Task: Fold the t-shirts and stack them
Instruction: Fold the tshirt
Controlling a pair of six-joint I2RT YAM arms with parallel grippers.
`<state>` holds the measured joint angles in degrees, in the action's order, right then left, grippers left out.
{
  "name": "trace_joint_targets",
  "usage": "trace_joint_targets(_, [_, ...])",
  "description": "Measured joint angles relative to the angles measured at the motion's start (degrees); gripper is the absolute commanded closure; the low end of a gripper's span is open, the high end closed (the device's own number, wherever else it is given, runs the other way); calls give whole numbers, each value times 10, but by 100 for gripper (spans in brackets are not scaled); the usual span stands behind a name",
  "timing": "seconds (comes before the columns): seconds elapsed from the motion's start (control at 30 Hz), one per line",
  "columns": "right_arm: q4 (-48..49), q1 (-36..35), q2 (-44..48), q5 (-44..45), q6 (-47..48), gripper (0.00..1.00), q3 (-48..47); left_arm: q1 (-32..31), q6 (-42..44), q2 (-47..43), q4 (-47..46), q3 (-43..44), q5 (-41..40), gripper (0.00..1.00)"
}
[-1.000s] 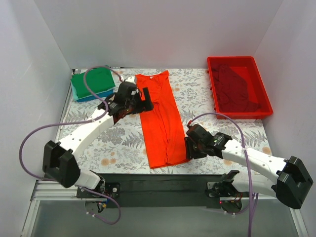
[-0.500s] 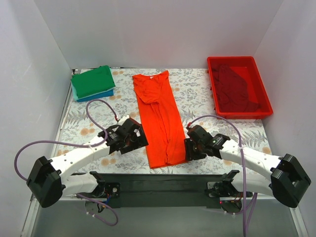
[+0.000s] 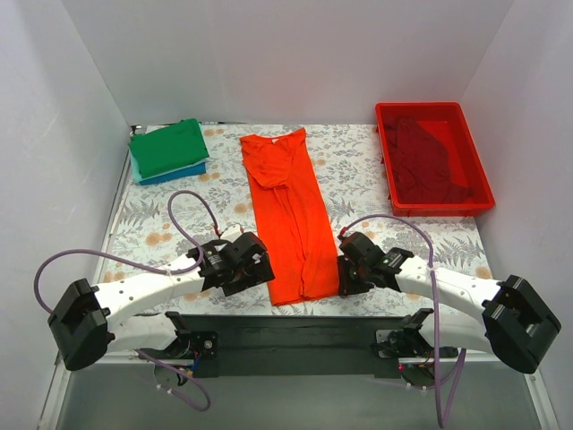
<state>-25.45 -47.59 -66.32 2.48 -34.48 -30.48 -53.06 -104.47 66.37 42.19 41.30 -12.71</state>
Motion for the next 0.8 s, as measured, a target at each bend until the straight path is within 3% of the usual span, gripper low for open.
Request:
trace_joint_targets(0.27, [23, 0, 3, 0, 0, 73, 9, -44, -50, 19, -1, -9, 0, 22])
trace_joint_targets(0.43, [34, 0, 6, -1, 0, 82, 14, -76, -76, 53, -15, -14, 3, 28])
trace_joint_targets(0.8, [42, 0, 12, -2, 0, 83, 22, -104, -92, 76, -51, -31, 16, 44])
